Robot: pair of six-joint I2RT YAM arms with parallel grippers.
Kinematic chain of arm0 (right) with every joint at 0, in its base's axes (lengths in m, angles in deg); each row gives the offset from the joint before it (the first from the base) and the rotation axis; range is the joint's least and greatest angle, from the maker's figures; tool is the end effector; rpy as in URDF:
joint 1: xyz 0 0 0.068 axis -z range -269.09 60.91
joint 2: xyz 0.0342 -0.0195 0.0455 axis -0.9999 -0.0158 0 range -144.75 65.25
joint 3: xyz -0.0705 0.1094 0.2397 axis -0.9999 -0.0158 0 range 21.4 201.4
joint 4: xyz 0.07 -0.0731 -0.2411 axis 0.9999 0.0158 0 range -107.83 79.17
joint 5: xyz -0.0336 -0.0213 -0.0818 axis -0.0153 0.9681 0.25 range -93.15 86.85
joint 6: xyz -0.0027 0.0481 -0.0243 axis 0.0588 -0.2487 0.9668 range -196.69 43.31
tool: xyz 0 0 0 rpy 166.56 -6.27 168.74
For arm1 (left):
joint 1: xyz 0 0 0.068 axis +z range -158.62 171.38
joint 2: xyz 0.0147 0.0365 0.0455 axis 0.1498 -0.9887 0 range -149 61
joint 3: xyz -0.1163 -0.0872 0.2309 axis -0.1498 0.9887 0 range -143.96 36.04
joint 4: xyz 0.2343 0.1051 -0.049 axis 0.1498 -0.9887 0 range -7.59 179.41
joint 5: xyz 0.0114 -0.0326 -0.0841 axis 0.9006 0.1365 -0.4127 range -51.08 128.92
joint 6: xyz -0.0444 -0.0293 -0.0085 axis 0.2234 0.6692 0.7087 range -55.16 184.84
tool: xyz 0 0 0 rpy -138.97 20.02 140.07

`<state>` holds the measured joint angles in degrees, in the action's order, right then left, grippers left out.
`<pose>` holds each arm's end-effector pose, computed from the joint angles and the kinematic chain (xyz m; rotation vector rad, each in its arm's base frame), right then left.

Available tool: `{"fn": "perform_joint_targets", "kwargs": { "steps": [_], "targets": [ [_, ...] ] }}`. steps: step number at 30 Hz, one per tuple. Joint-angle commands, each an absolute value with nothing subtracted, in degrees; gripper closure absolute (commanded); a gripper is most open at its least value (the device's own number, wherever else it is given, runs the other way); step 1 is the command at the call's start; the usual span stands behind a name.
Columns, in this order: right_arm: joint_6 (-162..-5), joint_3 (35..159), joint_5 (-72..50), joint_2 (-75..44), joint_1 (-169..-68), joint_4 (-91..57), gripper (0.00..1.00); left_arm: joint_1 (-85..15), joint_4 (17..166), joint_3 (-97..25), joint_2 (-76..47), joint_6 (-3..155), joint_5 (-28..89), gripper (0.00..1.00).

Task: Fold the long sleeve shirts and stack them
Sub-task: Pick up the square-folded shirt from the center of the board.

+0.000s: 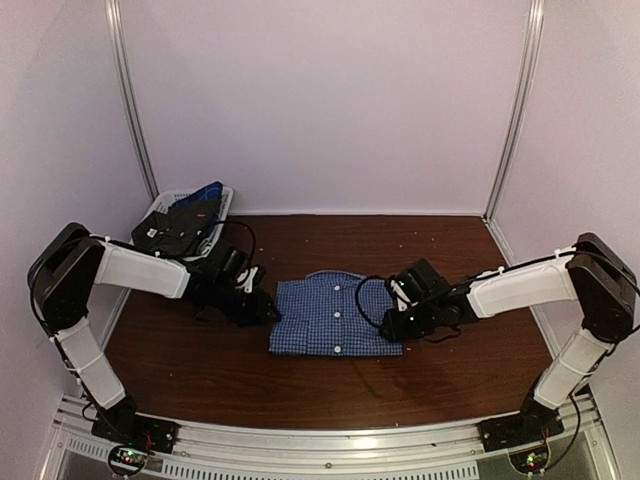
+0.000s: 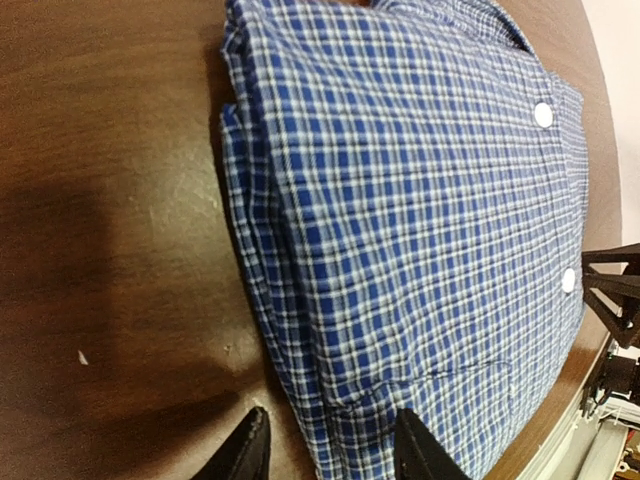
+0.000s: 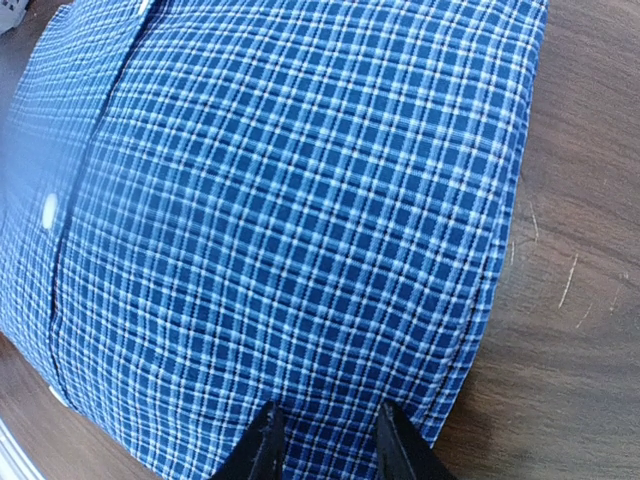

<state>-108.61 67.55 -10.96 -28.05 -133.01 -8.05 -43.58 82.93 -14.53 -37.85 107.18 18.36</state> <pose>0.2167 0.2154 0.1466 -0.3363 2.6764 0.6374 0.2635 -0.1995 0.1439 -0.0190 2.7350 -0.9281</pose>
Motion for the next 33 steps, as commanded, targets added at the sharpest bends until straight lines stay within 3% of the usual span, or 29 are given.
{"fn": "perform_joint_targets", "kwargs": {
  "steps": [1,7,12,22,33],
  "targets": [
    [-109.5,65.9,-9.4,-26.0,-133.1,-8.9,0.67,-44.7,85.0,-15.7,-40.5,107.7,19.4,0.57],
    [-109.6,65.1,-9.2,-25.0,-133.1,-9.4,0.66,-46.3,84.9,-16.4,-43.5,108.4,20.7,0.58],
    [-110.1,64.6,-9.2,-23.8,-133.1,-9.8,0.66,-47.3,85.4,-16.5,-44.5,110.1,21.2,0.66],
    [-110.2,66.3,-8.0,-21.2,-133.1,-8.4,0.66,-47.9,92.1,-15.3,-41.3,115.4,17.9,0.99],
    [-110.4,71.2,-8.8,-21.3,-133.4,-7.5,0.66,-45.8,77.0,-17.2,-31.3,109.0,20.0,1.00]
  ]
}}
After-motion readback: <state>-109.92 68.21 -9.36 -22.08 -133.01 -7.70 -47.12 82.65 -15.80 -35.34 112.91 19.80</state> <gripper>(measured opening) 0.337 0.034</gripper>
